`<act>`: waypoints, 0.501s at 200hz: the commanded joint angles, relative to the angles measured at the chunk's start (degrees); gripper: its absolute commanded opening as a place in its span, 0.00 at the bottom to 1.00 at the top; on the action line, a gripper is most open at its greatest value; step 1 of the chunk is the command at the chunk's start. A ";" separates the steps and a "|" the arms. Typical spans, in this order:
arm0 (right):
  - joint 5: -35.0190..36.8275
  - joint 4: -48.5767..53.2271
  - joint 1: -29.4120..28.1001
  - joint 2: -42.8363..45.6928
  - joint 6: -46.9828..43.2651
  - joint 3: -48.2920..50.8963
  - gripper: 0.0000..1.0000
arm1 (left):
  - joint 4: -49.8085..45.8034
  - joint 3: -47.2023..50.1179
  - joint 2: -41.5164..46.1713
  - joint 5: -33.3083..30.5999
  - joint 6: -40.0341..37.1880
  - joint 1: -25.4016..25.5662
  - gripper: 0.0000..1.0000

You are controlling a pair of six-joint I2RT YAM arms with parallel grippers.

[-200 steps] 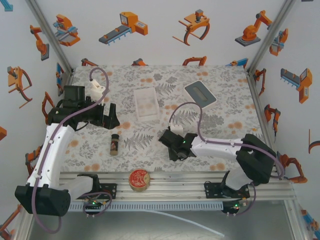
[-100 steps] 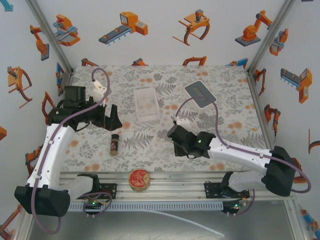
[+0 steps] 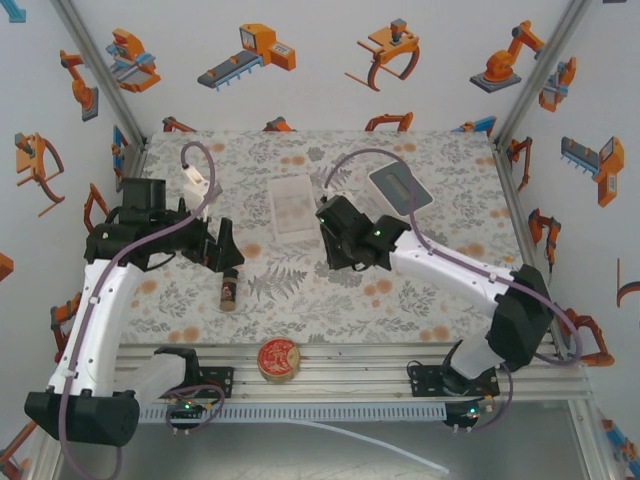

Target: Put the screwdriver in the bin

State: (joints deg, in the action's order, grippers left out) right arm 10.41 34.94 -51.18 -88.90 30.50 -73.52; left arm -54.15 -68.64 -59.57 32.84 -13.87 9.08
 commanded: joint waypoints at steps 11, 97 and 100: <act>-5.60 0.36 2.69 -6.87 -6.23 -7.97 0.25 | -1.82 -1.34 1.91 0.11 -1.35 0.37 0.97; -9.48 5.35 4.85 -22.31 -17.07 -26.04 0.26 | -1.02 -1.60 1.67 1.34 0.16 0.39 0.97; -9.61 5.53 4.98 -22.62 -17.35 -26.51 0.26 | -1.01 -1.64 1.73 1.35 0.23 0.40 0.97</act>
State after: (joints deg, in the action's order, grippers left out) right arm 2.72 37.54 -46.94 -109.23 18.65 -95.39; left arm -54.89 -69.25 -57.80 32.67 -13.82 9.10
